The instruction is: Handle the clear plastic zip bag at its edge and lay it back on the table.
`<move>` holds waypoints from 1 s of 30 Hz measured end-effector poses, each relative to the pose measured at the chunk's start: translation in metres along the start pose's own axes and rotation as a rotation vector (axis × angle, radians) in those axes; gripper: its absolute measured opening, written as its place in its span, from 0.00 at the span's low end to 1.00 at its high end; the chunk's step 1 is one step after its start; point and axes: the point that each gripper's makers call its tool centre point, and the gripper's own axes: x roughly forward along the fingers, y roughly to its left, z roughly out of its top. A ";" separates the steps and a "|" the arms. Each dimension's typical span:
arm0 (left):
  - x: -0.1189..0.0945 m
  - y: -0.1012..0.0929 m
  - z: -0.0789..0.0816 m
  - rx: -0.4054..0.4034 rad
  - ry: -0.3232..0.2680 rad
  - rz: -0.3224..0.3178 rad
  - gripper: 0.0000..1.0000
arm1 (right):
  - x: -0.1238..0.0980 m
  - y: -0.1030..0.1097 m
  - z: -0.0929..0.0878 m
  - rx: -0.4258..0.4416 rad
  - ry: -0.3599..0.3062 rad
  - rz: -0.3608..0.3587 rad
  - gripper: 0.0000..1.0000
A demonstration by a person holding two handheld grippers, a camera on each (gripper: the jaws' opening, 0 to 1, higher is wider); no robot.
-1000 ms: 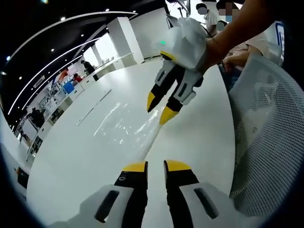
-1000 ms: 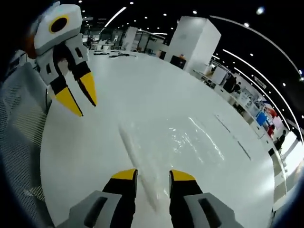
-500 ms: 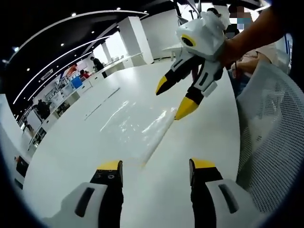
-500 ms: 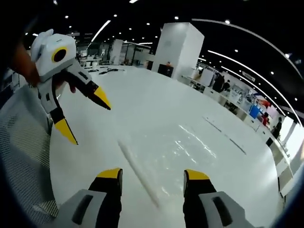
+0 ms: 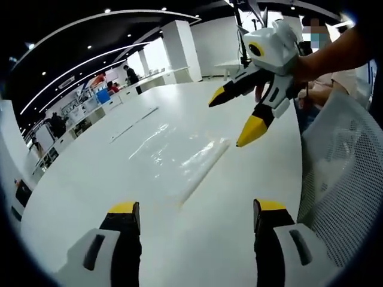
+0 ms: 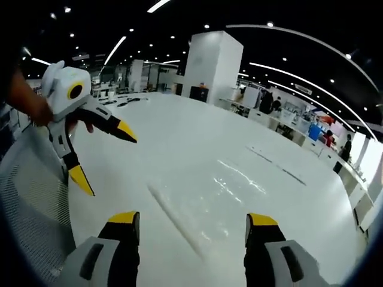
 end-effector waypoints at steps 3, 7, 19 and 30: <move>-0.001 -0.001 0.000 -0.012 -0.006 -0.002 0.78 | -0.006 -0.001 -0.002 0.045 -0.014 -0.007 0.79; -0.001 -0.002 0.000 -0.029 -0.013 -0.009 0.81 | -0.011 -0.001 -0.005 0.073 -0.017 -0.012 0.81; -0.008 0.000 0.008 -0.134 -0.063 -0.006 0.95 | -0.032 0.009 -0.006 0.153 -0.060 -0.033 0.90; -0.015 0.000 -0.001 -0.199 -0.080 -0.006 0.99 | -0.048 0.019 0.003 0.195 -0.108 -0.055 0.94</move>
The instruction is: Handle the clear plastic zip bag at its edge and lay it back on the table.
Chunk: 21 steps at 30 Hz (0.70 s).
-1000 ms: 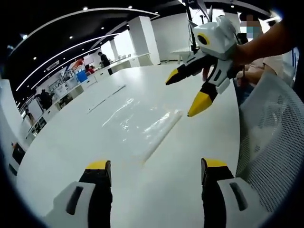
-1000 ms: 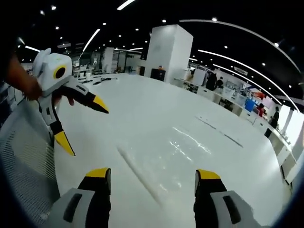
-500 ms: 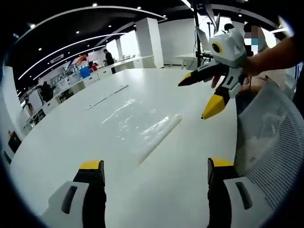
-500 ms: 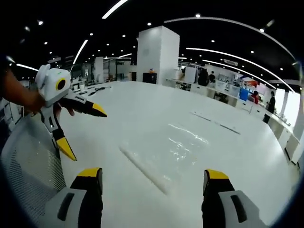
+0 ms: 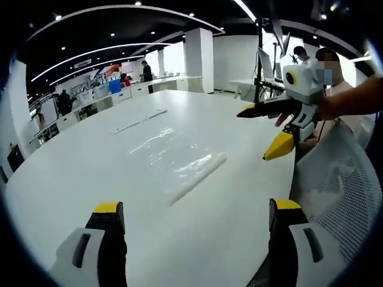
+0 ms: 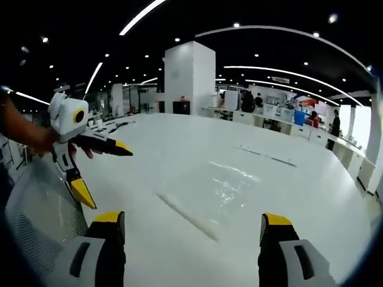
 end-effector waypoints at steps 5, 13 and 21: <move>-0.009 0.001 0.000 -0.021 -0.014 0.015 0.99 | -0.006 0.003 -0.003 0.003 -0.005 -0.010 0.95; -0.017 -0.004 -0.003 -0.042 -0.018 0.024 0.99 | -0.014 0.005 -0.005 0.015 -0.015 -0.026 0.97; -0.026 -0.005 -0.010 -0.063 -0.012 0.050 0.99 | -0.027 0.003 -0.002 0.024 -0.036 -0.064 0.96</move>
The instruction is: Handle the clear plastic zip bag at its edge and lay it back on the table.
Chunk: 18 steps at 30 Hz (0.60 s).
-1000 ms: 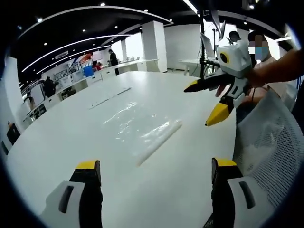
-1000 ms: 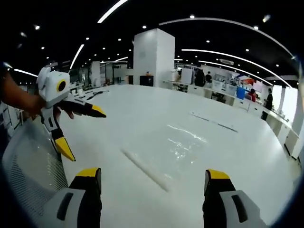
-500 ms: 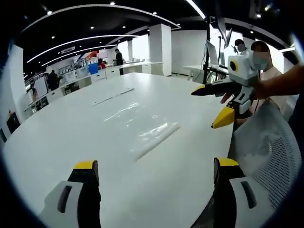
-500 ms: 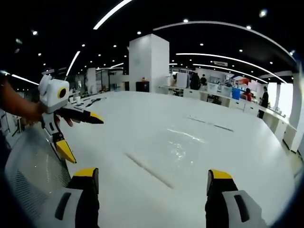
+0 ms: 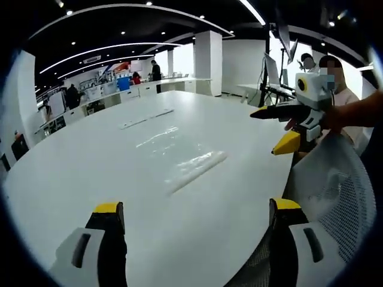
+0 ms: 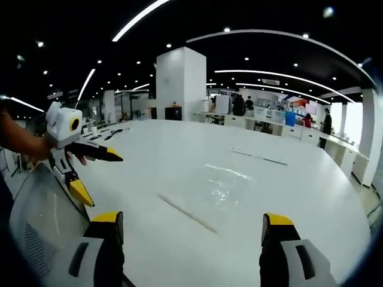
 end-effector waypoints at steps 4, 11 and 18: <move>-0.004 0.002 -0.003 -0.007 0.000 0.016 0.99 | -0.005 -0.004 0.000 0.014 -0.011 -0.021 0.96; -0.007 0.000 -0.003 0.039 -0.002 0.023 0.99 | -0.012 -0.006 0.000 0.025 -0.036 -0.052 0.96; -0.011 -0.004 -0.012 0.039 0.010 0.027 0.98 | -0.012 -0.006 -0.005 0.040 -0.026 -0.055 0.95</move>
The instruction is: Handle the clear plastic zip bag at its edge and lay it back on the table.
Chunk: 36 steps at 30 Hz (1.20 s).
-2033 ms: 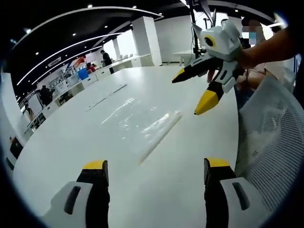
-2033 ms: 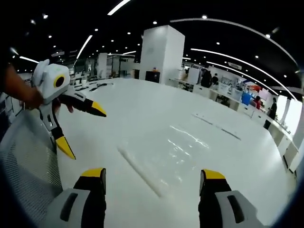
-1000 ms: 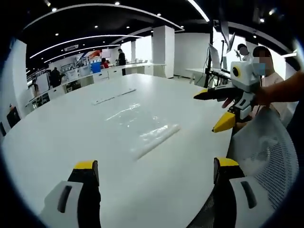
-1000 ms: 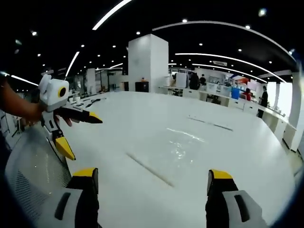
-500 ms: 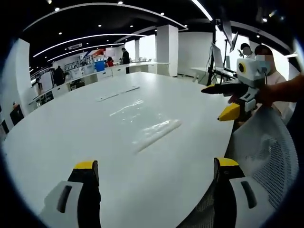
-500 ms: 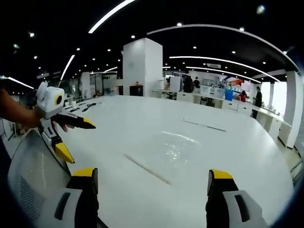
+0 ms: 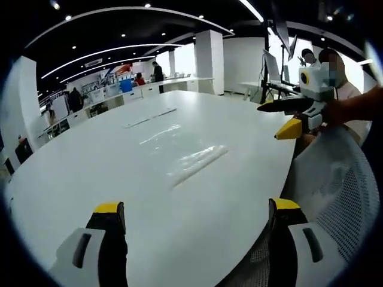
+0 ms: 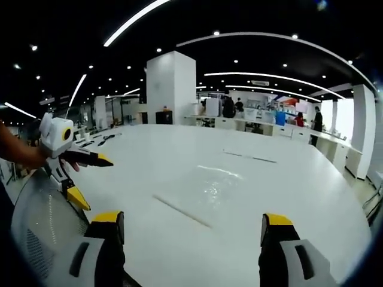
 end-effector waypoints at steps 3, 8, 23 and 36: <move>-0.001 0.001 -0.003 -0.003 0.001 0.003 0.98 | 0.001 0.001 -0.001 0.001 0.002 0.002 0.95; -0.001 0.004 0.000 -0.024 -0.024 0.009 0.98 | 0.002 0.004 -0.009 -0.025 0.017 0.010 0.95; 0.002 0.010 0.001 -0.026 -0.050 0.044 0.96 | 0.001 0.004 -0.002 -0.017 -0.021 -0.008 0.95; 0.003 0.006 -0.003 0.001 -0.025 0.038 0.96 | 0.001 0.003 -0.002 0.006 -0.024 -0.010 0.94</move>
